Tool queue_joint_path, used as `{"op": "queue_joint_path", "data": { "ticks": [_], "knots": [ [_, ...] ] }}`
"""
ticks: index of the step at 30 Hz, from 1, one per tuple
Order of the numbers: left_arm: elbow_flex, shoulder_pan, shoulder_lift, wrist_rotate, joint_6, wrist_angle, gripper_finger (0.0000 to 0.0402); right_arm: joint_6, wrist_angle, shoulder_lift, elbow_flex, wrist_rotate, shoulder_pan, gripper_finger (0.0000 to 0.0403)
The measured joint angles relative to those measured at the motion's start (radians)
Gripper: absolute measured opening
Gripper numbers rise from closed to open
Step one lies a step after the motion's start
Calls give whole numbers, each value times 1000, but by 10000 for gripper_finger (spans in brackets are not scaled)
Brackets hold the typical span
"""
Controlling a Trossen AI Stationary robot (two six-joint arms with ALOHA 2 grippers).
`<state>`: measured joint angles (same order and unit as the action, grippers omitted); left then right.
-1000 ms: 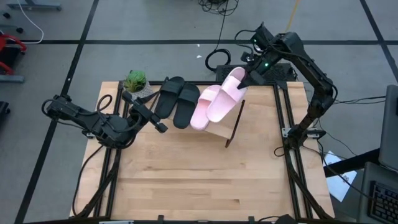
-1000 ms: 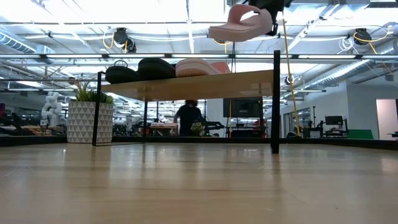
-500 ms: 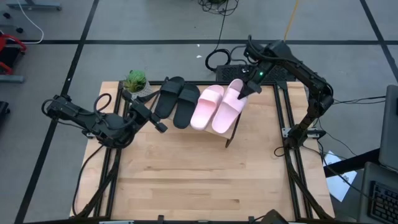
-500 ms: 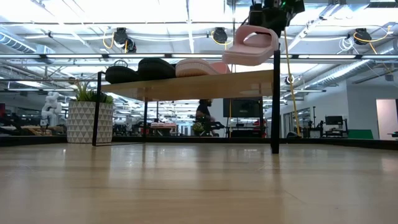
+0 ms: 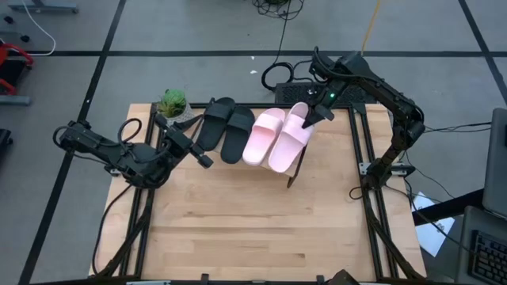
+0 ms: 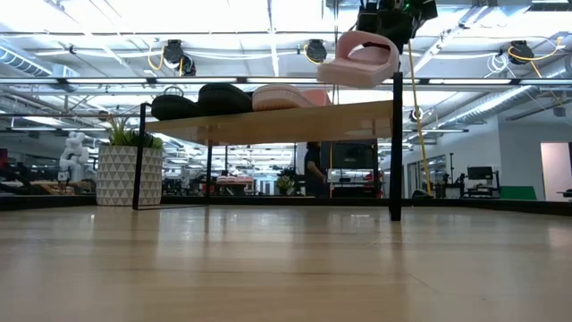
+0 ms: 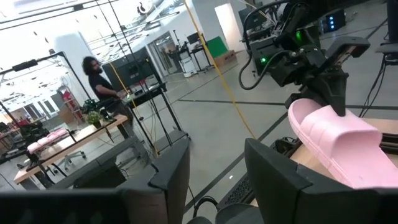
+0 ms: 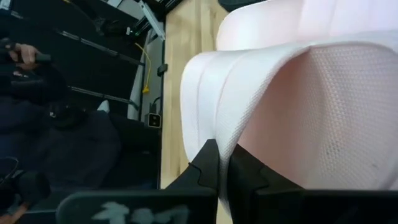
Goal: Pick and place slides into the shelf
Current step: Put the pink slide on the pink slide
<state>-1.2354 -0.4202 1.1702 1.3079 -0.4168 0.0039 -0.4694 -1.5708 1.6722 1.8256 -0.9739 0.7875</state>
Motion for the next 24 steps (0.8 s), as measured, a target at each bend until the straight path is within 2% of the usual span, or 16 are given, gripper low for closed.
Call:
{"op": "queue_joint_path", "data": {
  "ticks": [14,24],
  "knots": [
    [0,0,0,0,1,1,159,-4,1,0,-8,106,-43,0],
    [0,0,0,0,1,1,159,-43,32,3,-156,120,-43,0]
  ]
}}
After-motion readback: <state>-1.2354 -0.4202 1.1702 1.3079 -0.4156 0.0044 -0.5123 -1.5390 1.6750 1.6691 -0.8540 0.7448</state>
